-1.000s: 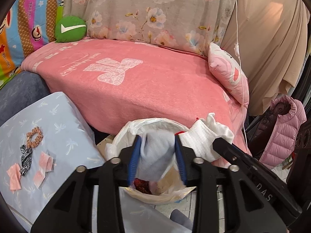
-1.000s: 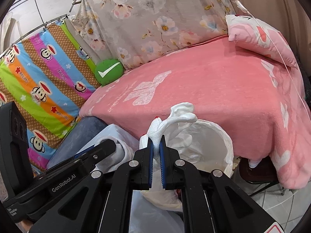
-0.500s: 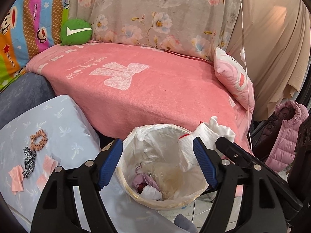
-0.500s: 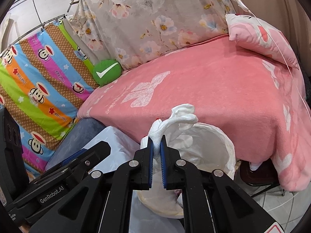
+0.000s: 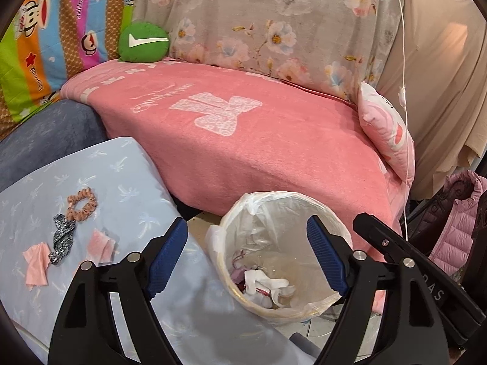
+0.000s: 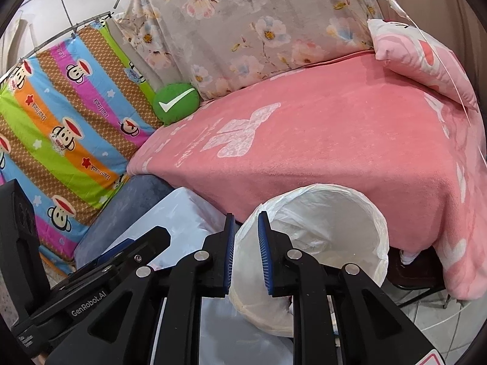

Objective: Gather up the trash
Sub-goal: 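Move both tools back over the remaining items on the table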

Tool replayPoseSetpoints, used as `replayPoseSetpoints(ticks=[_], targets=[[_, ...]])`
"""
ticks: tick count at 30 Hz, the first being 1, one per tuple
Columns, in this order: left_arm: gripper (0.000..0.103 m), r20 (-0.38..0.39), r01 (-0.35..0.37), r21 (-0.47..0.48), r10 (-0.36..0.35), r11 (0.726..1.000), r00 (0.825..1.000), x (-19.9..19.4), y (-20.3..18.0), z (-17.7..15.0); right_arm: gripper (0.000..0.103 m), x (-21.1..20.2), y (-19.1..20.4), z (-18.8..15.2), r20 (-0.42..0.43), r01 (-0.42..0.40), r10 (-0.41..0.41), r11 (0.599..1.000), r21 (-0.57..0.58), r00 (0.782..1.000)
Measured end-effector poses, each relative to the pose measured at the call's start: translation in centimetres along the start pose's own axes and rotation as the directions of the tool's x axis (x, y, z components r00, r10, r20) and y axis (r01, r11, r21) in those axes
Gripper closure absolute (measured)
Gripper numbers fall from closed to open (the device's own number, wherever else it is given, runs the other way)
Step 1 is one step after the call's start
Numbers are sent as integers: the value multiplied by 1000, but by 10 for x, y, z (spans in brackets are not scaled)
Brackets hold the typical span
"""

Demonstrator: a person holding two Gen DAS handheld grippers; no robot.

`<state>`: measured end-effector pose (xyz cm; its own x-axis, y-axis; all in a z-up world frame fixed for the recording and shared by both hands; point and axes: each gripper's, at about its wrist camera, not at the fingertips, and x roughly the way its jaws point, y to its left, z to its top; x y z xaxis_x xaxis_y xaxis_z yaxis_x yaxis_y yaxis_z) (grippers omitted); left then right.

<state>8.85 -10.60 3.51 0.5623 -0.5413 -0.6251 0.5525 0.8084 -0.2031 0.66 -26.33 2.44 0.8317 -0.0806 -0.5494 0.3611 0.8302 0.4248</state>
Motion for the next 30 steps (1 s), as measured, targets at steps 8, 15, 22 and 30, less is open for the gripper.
replayPoseSetpoints(ticks=[8, 15, 22, 30], targets=[[26, 11, -61, -47, 61, 997, 998, -14, 30, -9, 80, 11, 30, -13, -42, -32, 29, 998, -53, 999], [26, 22, -102, -93, 104, 990, 994, -29, 61, -16, 79, 21, 61, -28, -80, -64, 56, 993, -103, 995], [26, 18, -141, -146, 146, 979, 989, -40, 93, -26, 79, 32, 92, -42, -120, -96, 78, 983, -154, 990], [26, -1, -191, -206, 194, 960, 981, -50, 131, -39, 78, 48, 126, -61, -172, -129, 95, 971, -200, 981]])
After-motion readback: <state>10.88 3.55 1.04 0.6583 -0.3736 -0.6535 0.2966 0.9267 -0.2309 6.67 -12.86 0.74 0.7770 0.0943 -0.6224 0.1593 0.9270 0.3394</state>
